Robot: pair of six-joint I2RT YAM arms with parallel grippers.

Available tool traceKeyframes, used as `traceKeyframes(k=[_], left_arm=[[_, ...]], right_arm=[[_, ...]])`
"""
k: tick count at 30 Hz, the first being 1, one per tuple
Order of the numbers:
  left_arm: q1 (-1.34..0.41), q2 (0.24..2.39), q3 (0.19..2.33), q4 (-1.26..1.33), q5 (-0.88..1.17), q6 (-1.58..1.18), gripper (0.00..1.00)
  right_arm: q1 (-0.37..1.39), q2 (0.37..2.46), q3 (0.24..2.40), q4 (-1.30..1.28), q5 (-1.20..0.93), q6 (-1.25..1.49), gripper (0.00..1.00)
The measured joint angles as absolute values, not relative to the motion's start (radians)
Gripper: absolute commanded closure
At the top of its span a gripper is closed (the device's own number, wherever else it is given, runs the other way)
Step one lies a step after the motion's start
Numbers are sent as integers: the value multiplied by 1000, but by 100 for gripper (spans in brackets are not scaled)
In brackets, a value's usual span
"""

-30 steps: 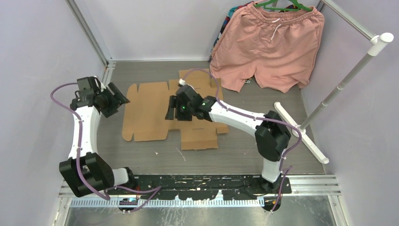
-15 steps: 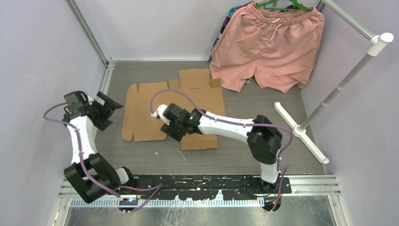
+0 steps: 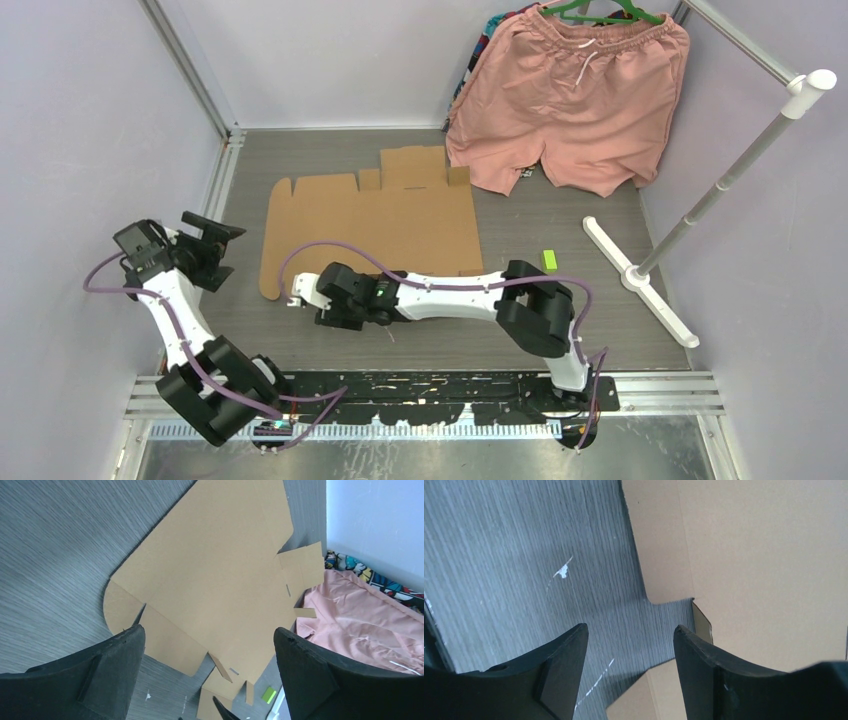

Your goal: Fold the paper box

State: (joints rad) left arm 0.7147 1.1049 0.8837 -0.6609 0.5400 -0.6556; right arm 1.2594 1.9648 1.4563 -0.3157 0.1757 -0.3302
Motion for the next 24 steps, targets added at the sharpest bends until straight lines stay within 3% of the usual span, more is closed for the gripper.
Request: traceKeyframes(k=[15,24], left_arm=[[755,1125,876,-620,614,-704,0],[757,1152,876,-594,633,-715,0]], right_arm=[[1259,2157,1538,-193,250,-443,31],[1259,2235,1588,-78,343,-512,45]])
